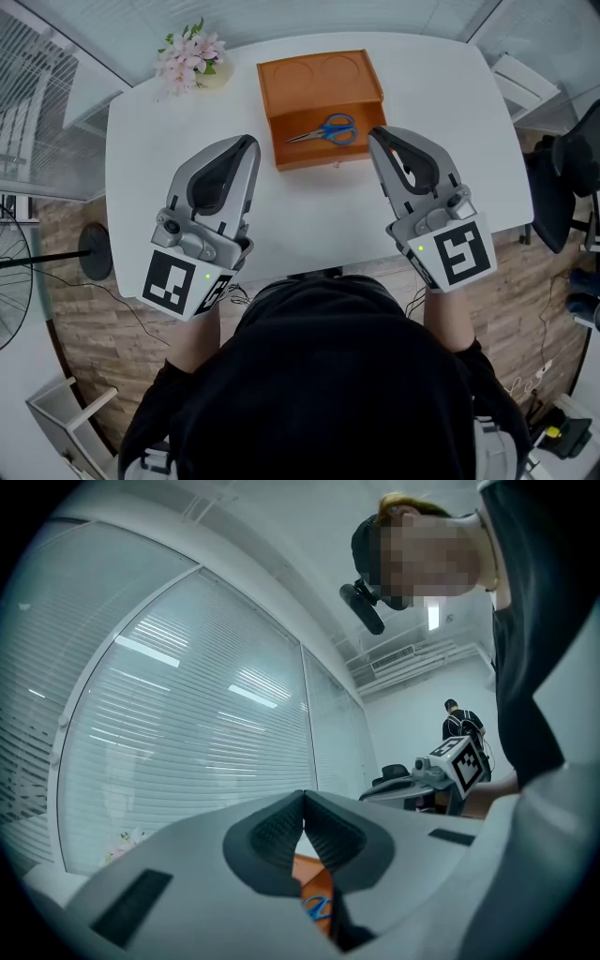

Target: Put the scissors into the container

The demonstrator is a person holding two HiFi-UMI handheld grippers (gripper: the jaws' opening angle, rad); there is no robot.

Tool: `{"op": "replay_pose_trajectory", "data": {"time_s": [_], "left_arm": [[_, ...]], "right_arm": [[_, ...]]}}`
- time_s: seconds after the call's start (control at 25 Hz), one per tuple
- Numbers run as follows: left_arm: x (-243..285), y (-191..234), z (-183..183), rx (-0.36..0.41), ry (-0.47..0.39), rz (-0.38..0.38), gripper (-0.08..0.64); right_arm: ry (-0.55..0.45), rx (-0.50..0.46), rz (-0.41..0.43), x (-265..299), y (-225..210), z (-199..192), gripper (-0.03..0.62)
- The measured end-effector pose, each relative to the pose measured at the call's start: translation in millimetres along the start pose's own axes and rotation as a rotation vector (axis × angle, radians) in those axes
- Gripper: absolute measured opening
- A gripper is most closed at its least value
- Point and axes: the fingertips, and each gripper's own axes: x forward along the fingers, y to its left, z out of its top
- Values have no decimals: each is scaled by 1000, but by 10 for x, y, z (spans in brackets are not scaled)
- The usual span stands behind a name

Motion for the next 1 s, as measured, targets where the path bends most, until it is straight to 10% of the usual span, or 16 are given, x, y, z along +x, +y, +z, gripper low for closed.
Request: {"op": "replay_pose_trajectory", "data": {"time_s": [1.0], "left_arm": [[-18,19,-6,-4,-6,-2,13]], "right_arm": [[-64,38,-31,-71,-13,148,6]]}}
